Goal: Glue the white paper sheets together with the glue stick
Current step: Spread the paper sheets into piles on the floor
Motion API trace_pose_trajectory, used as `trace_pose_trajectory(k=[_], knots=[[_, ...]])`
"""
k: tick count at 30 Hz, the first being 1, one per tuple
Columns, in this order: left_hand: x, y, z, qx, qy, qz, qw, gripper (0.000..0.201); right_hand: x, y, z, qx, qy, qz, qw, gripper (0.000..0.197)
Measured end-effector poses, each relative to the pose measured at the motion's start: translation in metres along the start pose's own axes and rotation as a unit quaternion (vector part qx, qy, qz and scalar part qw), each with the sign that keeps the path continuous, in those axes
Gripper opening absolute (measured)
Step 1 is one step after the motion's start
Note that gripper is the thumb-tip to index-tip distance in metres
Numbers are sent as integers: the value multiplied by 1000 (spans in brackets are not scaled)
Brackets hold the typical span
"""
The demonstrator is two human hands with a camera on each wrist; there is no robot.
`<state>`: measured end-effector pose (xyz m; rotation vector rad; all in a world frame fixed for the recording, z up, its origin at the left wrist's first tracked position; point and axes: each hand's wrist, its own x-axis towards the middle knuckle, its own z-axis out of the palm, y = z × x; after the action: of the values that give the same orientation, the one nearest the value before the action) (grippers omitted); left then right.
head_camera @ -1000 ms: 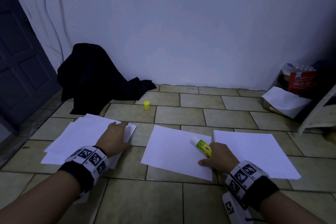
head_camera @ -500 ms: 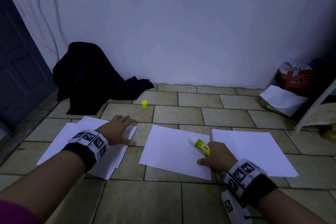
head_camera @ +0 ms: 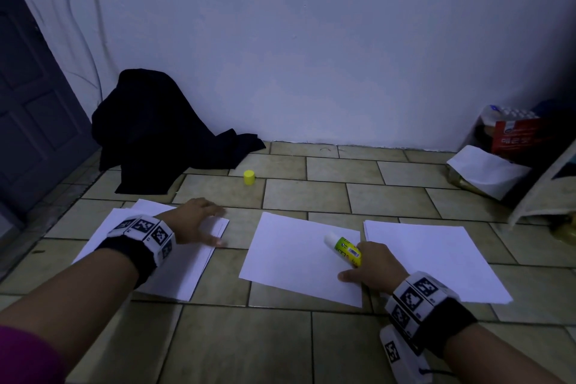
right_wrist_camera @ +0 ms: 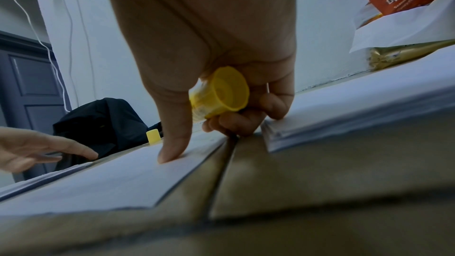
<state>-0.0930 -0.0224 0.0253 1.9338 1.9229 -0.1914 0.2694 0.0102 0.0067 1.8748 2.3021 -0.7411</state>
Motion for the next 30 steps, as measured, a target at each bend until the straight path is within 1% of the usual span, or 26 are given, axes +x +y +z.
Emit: trace_pose_trajectory(k=[1, 3, 8, 12, 14, 16, 18, 25, 30], knots=[[-2, 0, 0, 15, -14, 7, 1000, 81, 0, 0, 0, -1, 0, 1, 1000, 44], [-4, 0, 1, 39, -26, 8, 999, 81, 0, 0, 0, -2, 0, 2, 1000, 44], [-2, 5, 3, 39, 11, -15, 999, 67, 1, 0, 0, 2, 0, 0, 1000, 44], [0, 8, 6, 13, 34, -46, 998, 70, 1, 0, 0, -7, 0, -3, 1000, 41], [1, 8, 7, 18, 39, -54, 998, 68, 1, 1, 0, -6, -1, -4, 1000, 40], [2, 9, 7, 31, 39, -59, 997, 65, 1, 0, 0, -5, -2, -5, 1000, 42], [5, 9, 6, 37, 40, -61, 997, 61, 1, 0, -1, -5, -1, -4, 1000, 40], [10, 8, 7, 26, 72, -67, 995, 44, 2, 0, 0, -7, 0, -2, 1000, 42], [10, 8, 12, 26, 83, -67, 994, 31, 0, -1, 0, -4, -2, -2, 1000, 39]])
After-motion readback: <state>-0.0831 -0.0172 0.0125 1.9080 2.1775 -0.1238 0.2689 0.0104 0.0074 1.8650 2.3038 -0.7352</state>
